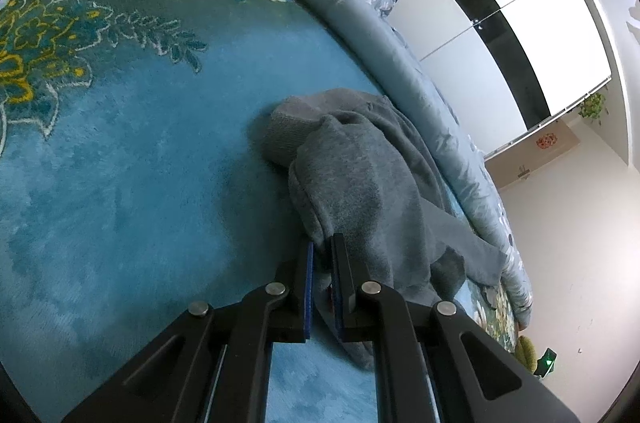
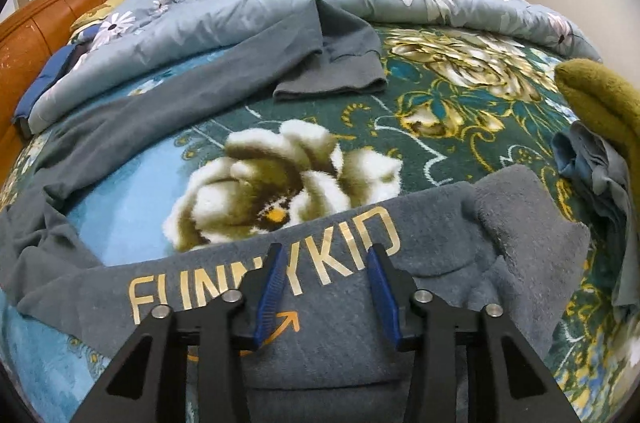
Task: Fold clothes
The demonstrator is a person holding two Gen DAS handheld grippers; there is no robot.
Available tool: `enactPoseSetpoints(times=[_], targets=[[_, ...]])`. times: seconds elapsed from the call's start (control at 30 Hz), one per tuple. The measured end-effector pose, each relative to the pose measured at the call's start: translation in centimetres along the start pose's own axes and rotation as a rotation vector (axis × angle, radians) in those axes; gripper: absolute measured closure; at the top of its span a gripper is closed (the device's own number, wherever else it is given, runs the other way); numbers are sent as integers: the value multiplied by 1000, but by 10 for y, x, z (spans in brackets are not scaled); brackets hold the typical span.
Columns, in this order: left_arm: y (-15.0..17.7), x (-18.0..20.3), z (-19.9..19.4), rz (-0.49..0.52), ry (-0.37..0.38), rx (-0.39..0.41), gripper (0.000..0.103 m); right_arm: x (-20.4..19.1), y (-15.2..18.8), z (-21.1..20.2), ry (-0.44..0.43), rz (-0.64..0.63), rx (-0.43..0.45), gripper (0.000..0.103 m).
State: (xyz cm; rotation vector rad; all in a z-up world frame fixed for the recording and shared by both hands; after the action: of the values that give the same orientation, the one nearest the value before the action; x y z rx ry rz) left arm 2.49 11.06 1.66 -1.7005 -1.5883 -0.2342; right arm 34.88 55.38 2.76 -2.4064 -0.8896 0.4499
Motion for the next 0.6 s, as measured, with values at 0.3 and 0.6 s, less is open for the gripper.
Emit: enactPoseSetpoints(times=[0.3,0.6], targets=[[0,0,-4,-11,10,-5,96,12,-8,-35,-113,82,72,101],[8,1,-9,-14,36,-14,96,25,53,-136,-170,37,184,101]])
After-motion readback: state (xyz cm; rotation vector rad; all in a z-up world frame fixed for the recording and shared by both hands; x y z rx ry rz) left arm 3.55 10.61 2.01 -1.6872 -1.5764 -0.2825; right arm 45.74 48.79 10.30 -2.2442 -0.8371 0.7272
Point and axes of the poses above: each gripper's, at about its wrist camera, not at the fingertips, and z roughly the way its jaws point, x to its right, y to its underside, the point moved 2 cm from there along z, roughly the way its jaws point, and after that the axes turned 6 degrees about -y, right-handed, at the moved point
